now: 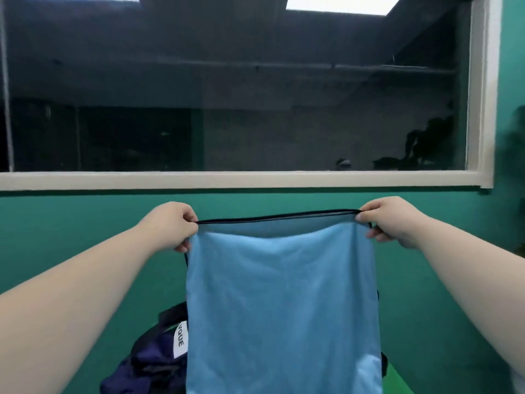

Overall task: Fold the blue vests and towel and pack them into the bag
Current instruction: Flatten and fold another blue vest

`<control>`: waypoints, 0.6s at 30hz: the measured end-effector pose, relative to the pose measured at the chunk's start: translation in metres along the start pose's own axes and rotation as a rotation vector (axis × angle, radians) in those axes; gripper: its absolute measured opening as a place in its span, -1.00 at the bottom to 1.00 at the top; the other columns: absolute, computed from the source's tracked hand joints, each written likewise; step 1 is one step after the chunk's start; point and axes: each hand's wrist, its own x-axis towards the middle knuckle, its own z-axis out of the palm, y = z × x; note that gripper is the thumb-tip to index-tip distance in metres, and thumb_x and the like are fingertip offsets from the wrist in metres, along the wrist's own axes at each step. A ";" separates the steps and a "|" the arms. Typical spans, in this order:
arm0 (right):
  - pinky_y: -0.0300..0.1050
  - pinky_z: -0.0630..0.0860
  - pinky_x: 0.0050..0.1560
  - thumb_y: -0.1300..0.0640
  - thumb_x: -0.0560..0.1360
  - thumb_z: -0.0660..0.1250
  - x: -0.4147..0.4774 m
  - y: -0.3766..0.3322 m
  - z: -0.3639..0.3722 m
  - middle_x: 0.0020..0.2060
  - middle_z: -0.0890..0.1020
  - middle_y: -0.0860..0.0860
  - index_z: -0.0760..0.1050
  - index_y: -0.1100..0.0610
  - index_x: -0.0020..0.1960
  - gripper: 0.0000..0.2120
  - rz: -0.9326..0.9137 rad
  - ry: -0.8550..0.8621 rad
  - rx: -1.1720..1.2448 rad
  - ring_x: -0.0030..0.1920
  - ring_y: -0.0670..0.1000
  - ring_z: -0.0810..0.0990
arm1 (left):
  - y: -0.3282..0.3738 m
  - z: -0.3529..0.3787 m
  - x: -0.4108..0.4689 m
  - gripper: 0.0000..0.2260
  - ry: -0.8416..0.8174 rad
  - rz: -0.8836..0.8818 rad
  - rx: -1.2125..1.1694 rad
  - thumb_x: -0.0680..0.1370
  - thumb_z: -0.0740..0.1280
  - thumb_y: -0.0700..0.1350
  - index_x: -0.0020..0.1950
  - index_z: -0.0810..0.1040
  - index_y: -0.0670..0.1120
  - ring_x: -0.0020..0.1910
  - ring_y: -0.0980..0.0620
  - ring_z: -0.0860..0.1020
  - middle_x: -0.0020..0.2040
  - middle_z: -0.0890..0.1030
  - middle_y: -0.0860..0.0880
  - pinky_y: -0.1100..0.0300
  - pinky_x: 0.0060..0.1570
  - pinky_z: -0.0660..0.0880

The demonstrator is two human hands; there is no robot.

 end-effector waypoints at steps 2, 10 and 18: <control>-0.15 0.59 -0.44 0.27 0.52 0.41 0.018 -0.024 -0.009 -0.11 0.64 0.14 0.58 0.17 0.02 -0.91 -0.022 0.054 0.173 -0.35 0.08 0.67 | 0.018 -0.017 0.016 -0.85 0.068 0.027 -0.138 0.51 0.23 -0.30 -0.04 0.56 -0.14 -0.32 -0.11 0.70 -0.33 0.69 -0.15 -0.01 -0.15 0.67; 0.00 0.68 -0.07 0.36 0.55 0.34 -0.003 -0.046 -0.047 -0.12 0.69 0.10 0.63 0.23 -0.02 -0.88 -0.242 0.113 0.487 -0.11 0.09 0.70 | 0.047 -0.036 -0.011 -0.87 0.279 0.172 -0.201 0.52 0.33 -0.23 -0.12 0.60 0.00 -0.28 0.07 0.70 -0.24 0.71 0.02 0.26 -0.39 0.40; -0.10 0.68 -0.13 0.41 0.50 0.38 -0.120 0.064 -0.047 -0.12 0.71 0.22 0.65 0.29 -0.02 -0.89 -0.002 -0.046 0.240 -0.11 0.07 0.70 | -0.016 0.030 -0.120 -0.85 0.022 0.100 -0.034 0.49 0.42 -0.16 -0.20 0.63 0.09 -0.30 0.08 0.65 -0.30 0.68 0.15 0.16 -0.21 0.53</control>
